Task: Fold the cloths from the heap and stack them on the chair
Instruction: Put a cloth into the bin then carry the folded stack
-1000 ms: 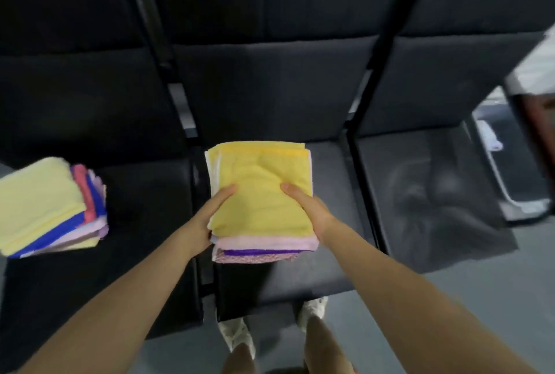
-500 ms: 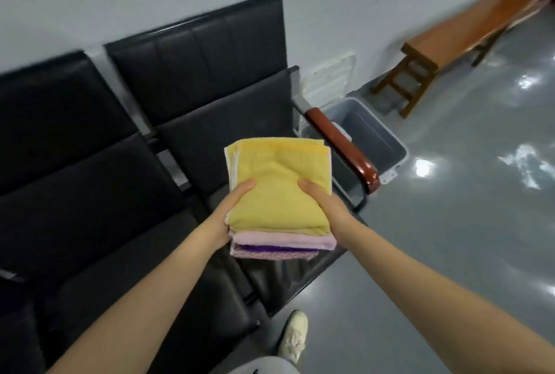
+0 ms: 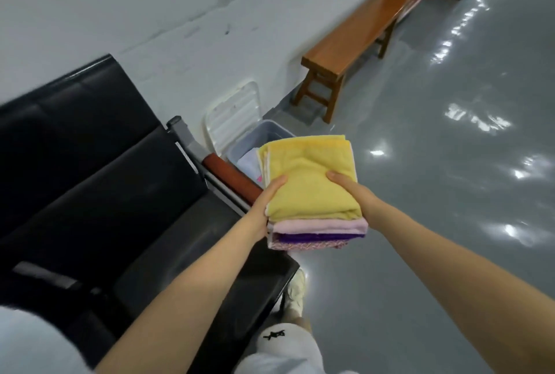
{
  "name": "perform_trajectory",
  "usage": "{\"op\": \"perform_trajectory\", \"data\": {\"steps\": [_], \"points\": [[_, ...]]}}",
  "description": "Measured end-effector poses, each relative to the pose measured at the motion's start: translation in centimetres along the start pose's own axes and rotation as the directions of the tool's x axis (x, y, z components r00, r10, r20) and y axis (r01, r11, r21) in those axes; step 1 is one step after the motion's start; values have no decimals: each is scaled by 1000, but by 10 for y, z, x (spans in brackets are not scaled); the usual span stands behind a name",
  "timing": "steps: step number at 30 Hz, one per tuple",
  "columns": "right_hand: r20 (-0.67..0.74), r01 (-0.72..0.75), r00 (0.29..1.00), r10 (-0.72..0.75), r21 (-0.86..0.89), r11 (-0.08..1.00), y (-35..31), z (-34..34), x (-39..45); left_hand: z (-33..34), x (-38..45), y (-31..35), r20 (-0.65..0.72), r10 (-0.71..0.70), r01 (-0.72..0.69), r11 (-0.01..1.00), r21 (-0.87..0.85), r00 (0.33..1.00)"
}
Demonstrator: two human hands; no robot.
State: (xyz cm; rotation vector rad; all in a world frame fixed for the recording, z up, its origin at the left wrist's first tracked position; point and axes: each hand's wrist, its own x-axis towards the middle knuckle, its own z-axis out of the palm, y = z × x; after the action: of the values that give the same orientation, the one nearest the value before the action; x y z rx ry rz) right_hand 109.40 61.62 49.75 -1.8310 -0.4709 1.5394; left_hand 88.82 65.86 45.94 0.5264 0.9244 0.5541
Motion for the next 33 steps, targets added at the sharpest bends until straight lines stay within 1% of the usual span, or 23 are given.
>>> {"op": "perform_trajectory", "data": {"steps": [3, 6, 9, 14, 18, 20, 24, 28, 33], "points": [[87, -19, 996, 21, -24, 1000, -38, -14, 42, 14, 44, 16, -54, 1, -4, 999, -54, 999], [115, -39, 992, 47, -67, 997, -67, -22, 92, 20, 87, 34, -93, 9, -16, 997, -71, 996], [144, -78, 986, 86, -65, 995, -89, -34, 134, 30, 118, 50, -142, 5, -17, 997, -81, 990], [214, -127, 966, 148, -105, 986, -121, -61, 207, 54, 177, 71, -185, -52, 29, 992, -121, 981], [282, -114, 946, 158, -169, 979, -154, -81, 276, 74, 238, 84, -318, -58, 0, 983, -182, 946], [322, -117, 926, 197, -253, 960, -180, -93, 324, 86, 280, 91, -394, -89, -17, 967, -256, 915], [348, -121, 908, 235, -320, 940, -211, -103, 375, 95, 326, 102, -439, -91, -30, 965, -260, 894], [369, -176, 877, 309, -352, 919, -225, -113, 431, 103, 364, 112, -478, -119, -27, 957, -288, 870], [422, -214, 818, 391, -406, 888, -219, -98, 481, 83, 399, 103, -535, -140, -54, 942, -332, 833]]}}
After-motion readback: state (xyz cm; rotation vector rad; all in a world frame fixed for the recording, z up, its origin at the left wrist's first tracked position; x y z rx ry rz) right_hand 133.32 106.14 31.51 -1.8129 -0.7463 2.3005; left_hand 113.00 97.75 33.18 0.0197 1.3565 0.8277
